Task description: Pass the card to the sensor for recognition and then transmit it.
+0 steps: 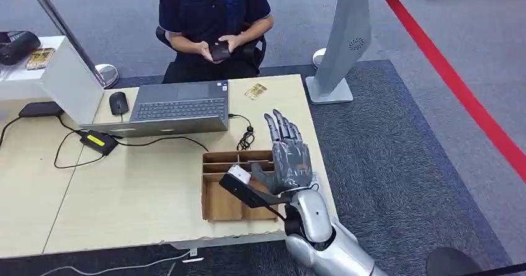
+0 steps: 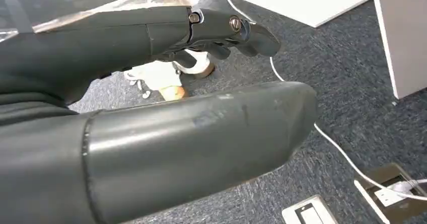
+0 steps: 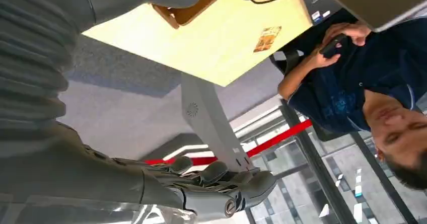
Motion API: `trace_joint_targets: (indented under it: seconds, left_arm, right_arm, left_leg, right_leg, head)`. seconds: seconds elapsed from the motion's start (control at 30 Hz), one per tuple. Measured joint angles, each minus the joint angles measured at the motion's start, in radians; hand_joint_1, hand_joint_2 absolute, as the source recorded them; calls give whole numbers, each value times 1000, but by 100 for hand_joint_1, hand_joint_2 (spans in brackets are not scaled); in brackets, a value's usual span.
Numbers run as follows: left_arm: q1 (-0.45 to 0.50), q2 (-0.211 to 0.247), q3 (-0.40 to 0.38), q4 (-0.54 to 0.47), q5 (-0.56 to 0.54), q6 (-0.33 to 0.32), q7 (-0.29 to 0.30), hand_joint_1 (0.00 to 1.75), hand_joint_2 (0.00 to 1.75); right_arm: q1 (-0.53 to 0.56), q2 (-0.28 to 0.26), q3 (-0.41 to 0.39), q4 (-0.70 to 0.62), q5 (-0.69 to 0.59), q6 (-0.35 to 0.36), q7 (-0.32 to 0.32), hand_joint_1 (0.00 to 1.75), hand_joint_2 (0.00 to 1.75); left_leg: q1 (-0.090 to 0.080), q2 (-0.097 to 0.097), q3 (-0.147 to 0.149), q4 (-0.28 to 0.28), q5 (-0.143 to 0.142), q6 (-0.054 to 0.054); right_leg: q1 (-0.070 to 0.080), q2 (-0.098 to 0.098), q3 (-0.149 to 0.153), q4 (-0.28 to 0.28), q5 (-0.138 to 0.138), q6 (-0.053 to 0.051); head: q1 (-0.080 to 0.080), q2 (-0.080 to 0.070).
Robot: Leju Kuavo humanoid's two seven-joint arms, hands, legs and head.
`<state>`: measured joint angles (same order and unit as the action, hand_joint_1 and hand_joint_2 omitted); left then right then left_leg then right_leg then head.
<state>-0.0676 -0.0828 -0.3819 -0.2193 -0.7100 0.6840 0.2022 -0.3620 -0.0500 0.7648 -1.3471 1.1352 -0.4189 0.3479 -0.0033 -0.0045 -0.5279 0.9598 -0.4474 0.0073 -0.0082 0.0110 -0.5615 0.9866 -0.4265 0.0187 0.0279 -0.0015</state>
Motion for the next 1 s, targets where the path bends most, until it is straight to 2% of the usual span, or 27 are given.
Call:
trace_joint_targets:
  seconds: [0.47,1.0]
  left_arm:
    - [-3,2,-5,0,4,-1,2,0,0]
    - [-7,3,-6,0,3,-2,3,0,0]
  right_arm:
    - [-1,-1,12,42,11,9,7,0,175]
    - [-13,21,22,115,-35,1,-27,0,175]
  left_leg:
    - [0,0,0,0,0,0]
    - [0,0,0,0,0,0]
  right_leg:
    - [0,0,0,0,0,0]
    - [0,0,0,0,0,0]
  head:
    - [0,0]
    - [0,0]
